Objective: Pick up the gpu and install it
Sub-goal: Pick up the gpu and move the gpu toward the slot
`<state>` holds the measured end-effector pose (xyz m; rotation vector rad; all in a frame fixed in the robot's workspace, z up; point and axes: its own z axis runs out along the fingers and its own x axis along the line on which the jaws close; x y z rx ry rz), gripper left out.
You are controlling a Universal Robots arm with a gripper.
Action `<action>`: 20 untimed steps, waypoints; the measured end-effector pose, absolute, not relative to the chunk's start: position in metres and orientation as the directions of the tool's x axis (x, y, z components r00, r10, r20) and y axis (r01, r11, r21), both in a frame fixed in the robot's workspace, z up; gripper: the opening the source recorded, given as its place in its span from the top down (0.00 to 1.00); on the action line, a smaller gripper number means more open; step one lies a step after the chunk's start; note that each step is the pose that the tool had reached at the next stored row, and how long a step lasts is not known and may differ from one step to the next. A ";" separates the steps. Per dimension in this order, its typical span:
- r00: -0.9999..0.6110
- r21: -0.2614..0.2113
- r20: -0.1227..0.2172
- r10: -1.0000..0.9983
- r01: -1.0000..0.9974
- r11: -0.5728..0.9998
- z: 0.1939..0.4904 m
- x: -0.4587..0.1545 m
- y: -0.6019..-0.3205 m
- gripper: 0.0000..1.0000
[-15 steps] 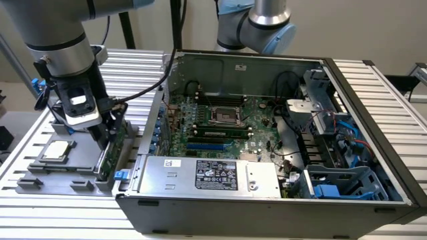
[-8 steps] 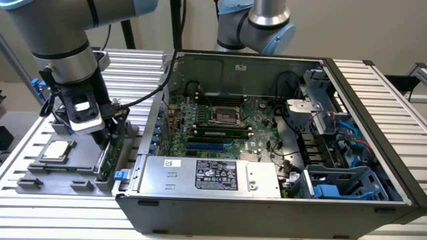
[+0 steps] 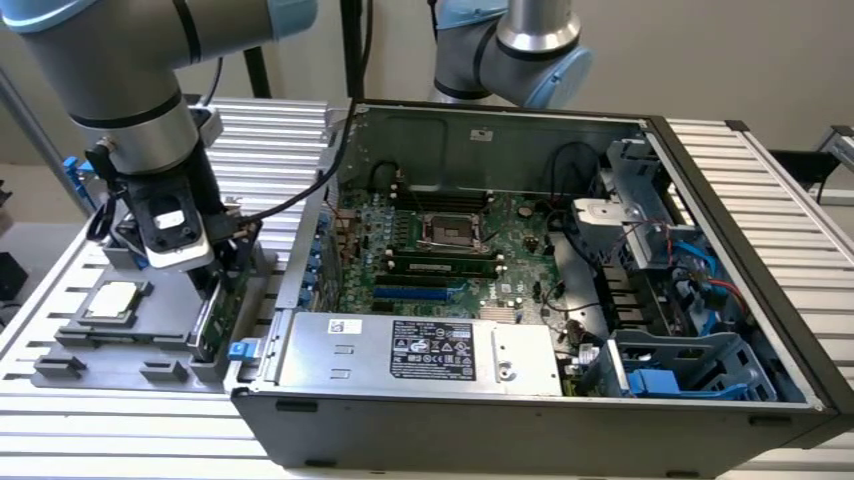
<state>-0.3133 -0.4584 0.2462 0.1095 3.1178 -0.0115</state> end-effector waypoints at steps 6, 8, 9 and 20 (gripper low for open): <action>-0.997 -0.005 -0.022 0.070 0.070 0.998 0.241 -0.313 -0.458 0.59; -0.997 -0.005 -0.022 0.070 0.070 0.998 0.240 -0.313 -0.458 0.59; -0.997 -0.005 -0.022 0.070 0.070 0.998 0.240 -0.313 -0.458 0.59; -0.997 -0.005 -0.022 0.070 0.070 0.998 0.238 -0.313 -0.458 0.74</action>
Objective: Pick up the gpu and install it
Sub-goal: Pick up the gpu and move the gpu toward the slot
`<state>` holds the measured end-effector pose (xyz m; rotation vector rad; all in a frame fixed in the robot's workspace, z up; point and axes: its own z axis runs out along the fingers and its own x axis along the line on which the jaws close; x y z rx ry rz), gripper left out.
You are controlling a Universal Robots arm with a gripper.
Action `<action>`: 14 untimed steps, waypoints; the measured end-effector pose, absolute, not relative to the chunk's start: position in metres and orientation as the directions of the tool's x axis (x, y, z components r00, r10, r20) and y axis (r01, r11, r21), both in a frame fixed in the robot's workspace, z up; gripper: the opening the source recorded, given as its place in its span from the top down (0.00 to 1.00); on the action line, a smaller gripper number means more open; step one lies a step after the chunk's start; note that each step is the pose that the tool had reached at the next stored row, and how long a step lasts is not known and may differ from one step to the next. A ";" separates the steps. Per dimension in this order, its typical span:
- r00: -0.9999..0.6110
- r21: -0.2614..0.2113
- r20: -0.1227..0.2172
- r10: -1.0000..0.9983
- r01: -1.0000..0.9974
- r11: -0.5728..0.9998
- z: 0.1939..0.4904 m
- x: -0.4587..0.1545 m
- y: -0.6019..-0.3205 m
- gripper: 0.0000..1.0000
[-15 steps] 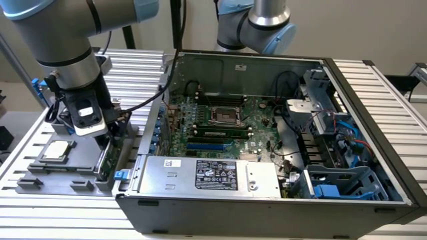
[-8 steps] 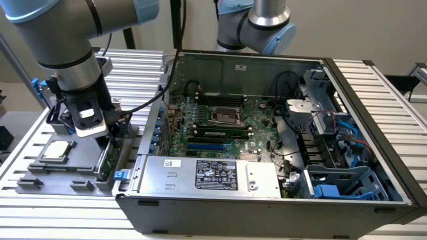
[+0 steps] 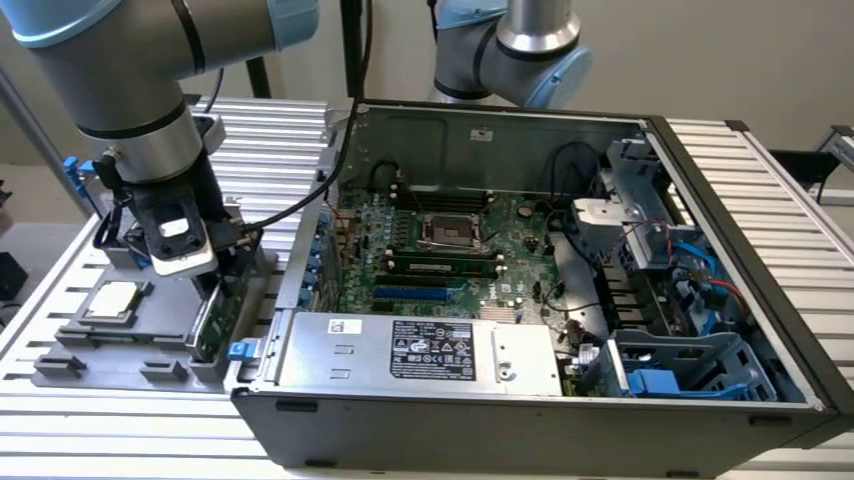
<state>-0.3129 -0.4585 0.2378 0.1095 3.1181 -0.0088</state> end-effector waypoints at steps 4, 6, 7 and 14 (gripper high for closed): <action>-0.997 -0.005 -0.022 0.070 0.070 0.998 0.237 -0.313 -0.459 0.74; -0.997 -0.005 -0.022 0.070 0.070 0.998 0.237 -0.313 -0.458 0.74; -0.997 -0.005 -0.022 0.069 0.070 0.998 0.237 -0.313 -0.458 0.74; -0.999 -0.005 -0.022 0.028 0.028 1.000 0.237 -0.313 -0.458 0.74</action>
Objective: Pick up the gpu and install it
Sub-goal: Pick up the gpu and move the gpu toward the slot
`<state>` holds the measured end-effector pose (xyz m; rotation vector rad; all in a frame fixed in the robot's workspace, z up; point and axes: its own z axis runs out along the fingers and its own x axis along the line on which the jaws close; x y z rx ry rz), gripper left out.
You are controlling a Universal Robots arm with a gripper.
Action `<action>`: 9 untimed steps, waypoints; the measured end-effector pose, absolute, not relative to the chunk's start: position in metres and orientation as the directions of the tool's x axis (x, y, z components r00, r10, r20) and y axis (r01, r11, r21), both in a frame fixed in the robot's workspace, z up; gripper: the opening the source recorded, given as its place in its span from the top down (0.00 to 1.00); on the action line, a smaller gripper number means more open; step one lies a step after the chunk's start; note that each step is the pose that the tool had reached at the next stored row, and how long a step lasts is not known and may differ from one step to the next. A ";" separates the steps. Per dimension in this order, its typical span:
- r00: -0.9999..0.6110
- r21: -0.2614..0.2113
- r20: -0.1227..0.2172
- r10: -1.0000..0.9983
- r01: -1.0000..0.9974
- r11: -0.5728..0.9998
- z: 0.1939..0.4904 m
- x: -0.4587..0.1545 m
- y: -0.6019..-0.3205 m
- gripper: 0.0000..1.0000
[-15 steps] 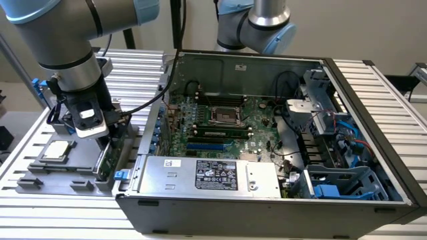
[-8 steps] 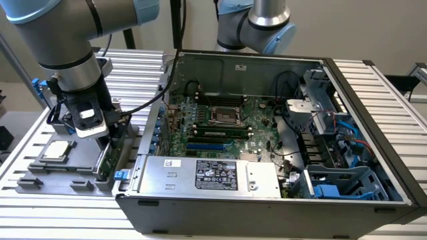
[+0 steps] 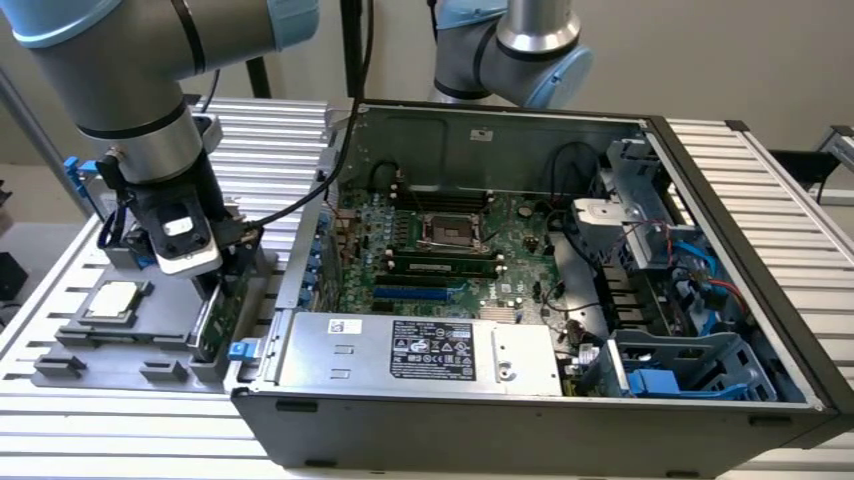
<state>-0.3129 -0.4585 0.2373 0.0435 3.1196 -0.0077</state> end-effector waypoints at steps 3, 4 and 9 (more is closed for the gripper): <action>-0.999 -0.005 -0.022 0.028 0.028 1.000 0.237 -0.313 -0.458 0.74; -0.999 -0.005 -0.022 0.028 0.028 1.000 0.237 -0.313 -0.458 0.74; -0.999 -0.005 -0.022 0.028 0.028 1.000 0.237 -0.313 -0.458 0.74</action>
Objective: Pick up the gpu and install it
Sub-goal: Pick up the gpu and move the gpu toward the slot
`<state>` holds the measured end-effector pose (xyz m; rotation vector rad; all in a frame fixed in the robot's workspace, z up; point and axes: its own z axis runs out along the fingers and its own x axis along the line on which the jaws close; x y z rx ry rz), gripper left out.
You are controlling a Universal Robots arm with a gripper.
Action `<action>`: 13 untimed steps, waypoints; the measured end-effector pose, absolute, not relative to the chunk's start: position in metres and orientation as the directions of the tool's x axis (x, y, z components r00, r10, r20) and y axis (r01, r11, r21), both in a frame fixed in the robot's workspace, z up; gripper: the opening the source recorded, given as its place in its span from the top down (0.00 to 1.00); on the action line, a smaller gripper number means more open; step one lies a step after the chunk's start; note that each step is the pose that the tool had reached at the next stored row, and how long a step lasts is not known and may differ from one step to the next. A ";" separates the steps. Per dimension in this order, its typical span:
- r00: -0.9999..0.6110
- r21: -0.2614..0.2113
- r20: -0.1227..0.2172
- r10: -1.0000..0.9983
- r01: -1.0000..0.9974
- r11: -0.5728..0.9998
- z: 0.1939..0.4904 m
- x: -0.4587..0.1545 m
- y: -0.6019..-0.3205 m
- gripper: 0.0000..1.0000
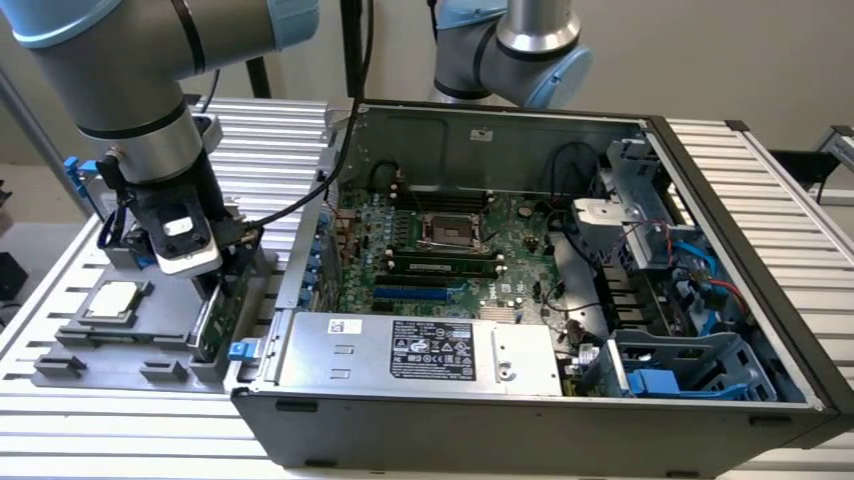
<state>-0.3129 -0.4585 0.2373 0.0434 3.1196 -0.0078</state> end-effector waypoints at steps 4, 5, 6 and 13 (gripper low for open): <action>-0.999 -0.004 -0.022 0.028 0.028 1.000 0.238 -0.313 -0.458 0.74; -0.999 -0.004 -0.022 0.028 0.028 1.000 0.239 -0.313 -0.458 0.74; -0.999 -0.005 -0.022 0.028 0.028 1.000 0.241 -0.313 -0.458 0.74; -0.999 -0.005 -0.021 0.028 0.028 1.000 0.263 -0.313 -0.458 0.74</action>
